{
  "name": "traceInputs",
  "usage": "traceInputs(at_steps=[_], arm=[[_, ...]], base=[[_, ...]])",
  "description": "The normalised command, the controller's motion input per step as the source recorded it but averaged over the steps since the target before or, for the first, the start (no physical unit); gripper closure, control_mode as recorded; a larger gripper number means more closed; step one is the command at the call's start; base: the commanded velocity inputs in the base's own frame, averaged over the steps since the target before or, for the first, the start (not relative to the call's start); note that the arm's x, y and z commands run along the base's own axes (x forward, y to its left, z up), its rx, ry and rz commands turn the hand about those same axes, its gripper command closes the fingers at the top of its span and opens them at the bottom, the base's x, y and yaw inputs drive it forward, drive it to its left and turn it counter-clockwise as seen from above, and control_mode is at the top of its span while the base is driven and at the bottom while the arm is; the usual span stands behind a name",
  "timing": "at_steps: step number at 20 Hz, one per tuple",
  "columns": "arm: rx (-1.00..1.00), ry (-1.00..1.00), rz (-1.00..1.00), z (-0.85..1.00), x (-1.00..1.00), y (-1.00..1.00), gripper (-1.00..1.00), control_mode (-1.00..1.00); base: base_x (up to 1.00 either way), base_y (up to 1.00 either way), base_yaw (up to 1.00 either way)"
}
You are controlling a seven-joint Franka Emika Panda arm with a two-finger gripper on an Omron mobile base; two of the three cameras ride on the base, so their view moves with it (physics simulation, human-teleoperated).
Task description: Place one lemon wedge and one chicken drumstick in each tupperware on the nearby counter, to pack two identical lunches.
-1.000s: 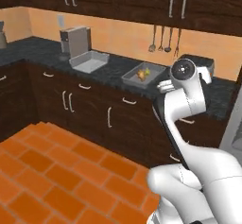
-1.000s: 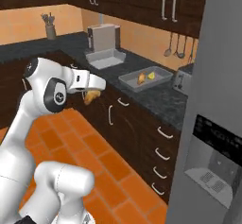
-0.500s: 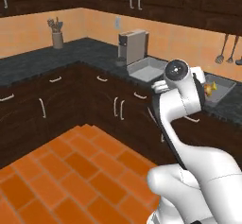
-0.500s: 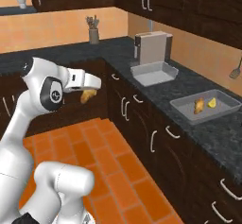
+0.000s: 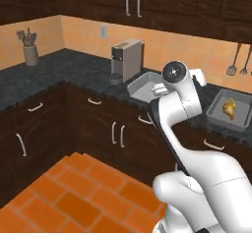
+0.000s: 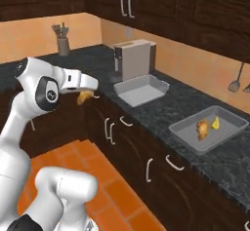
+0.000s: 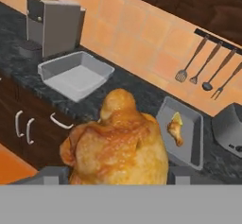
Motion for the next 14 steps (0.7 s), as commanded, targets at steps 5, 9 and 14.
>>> traceInputs(at_steps=[5,9,14], arm=[[0.0,0.0,0.0,0.0,0.0,0.0,1.0,1.0],[0.0,0.0,0.0,0.0,0.0,0.0,1.0,1.0],[0.0,0.0,0.0,0.0,0.0,0.0,1.0,1.0]], base=[[1.0,0.65,-0.53],[1.0,0.48,-0.51],[1.0,0.26,-0.47]])
